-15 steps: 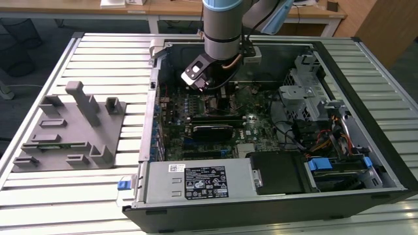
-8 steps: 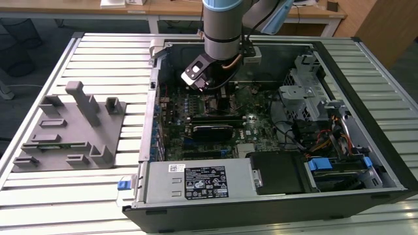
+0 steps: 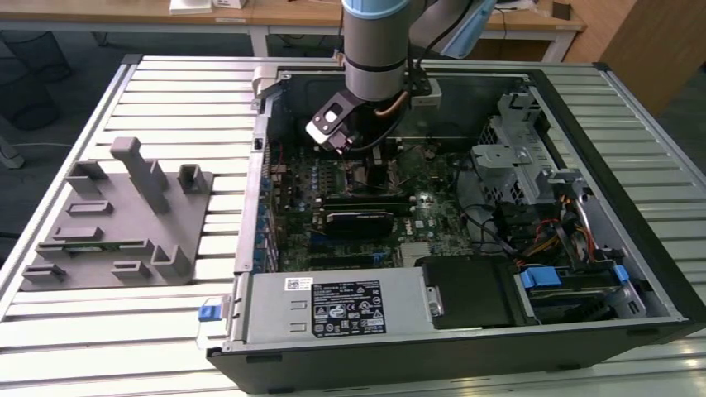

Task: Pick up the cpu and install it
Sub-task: 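Place the cpu into insertion slot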

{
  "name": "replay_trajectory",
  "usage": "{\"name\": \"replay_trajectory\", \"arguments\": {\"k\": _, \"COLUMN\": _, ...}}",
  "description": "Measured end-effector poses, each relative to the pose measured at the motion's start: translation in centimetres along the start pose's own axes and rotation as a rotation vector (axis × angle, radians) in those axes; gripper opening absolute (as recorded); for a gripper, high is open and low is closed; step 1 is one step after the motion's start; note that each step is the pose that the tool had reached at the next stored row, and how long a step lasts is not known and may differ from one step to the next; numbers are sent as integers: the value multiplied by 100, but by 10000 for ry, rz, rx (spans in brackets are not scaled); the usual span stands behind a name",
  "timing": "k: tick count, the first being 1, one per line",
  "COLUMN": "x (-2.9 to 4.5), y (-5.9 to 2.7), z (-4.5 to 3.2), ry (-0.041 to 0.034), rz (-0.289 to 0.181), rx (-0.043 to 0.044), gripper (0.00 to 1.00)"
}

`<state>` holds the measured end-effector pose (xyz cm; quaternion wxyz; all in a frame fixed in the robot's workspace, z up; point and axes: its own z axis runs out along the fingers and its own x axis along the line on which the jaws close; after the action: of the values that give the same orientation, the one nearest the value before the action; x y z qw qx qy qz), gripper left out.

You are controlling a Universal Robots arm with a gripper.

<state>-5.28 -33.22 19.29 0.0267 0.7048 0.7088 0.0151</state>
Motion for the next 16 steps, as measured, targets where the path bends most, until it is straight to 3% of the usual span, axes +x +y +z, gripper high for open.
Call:
{"name": "replay_trajectory", "arguments": {"k": 12, "x": 0, "y": 0, "z": -7, "ry": 1, "rz": 0, "rx": -1, "gripper": 62}}
{"name": "replay_trajectory", "arguments": {"k": 14, "x": -1, "y": 0, "z": -8, "ry": -1, "rz": 1, "rx": 1, "gripper": 54}}
{"name": "replay_trajectory", "arguments": {"k": 16, "x": -1, "y": 0, "z": -9, "ry": 0, "rz": 1, "rx": 0, "gripper": 53}}
